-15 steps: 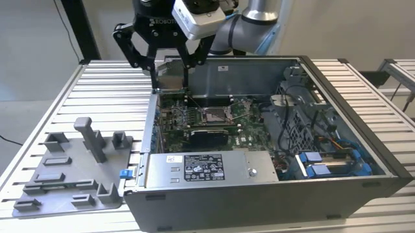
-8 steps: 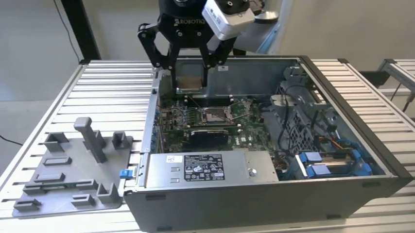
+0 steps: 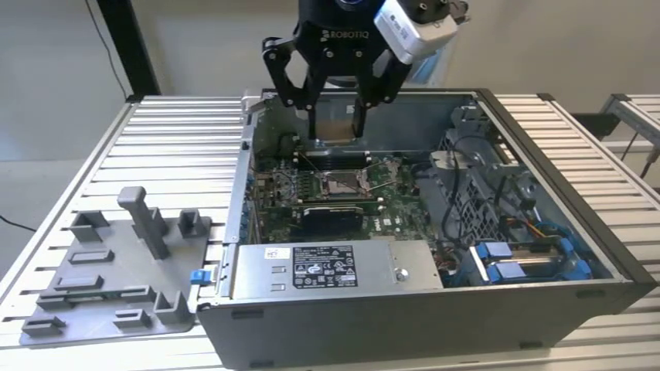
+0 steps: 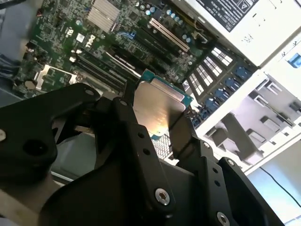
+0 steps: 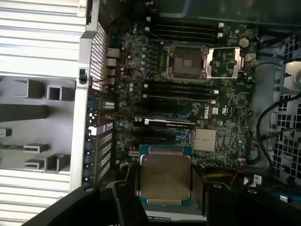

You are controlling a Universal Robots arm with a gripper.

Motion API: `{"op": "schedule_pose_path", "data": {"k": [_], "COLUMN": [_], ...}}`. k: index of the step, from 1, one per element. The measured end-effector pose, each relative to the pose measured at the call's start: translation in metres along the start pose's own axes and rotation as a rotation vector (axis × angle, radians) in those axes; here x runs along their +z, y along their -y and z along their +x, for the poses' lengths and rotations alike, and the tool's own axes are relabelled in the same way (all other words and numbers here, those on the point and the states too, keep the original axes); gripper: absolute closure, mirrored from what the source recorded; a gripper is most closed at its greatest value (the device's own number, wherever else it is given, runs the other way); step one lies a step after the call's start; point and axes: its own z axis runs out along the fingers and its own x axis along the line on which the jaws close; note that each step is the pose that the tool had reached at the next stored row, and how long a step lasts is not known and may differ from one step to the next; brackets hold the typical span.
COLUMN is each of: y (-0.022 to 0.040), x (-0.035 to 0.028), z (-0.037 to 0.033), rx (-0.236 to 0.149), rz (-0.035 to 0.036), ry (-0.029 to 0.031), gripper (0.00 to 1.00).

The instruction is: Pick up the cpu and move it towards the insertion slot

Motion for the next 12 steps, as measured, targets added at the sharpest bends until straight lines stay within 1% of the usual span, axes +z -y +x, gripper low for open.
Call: {"op": "schedule_pose_path", "data": {"k": [10, 11, 12], "y": [0.0029, 0.0031, 0.0031], "x": [-0.0003, -0.0004, -0.0003], "z": [-0.0453, -0.0471, -0.0471], "rx": [0.0, 0.0, 0.0], "rz": [0.0, 0.0001, 0.0], "ry": [-0.0001, -0.0004, -0.0003], "gripper": [1.0, 1.0, 1.0]}}
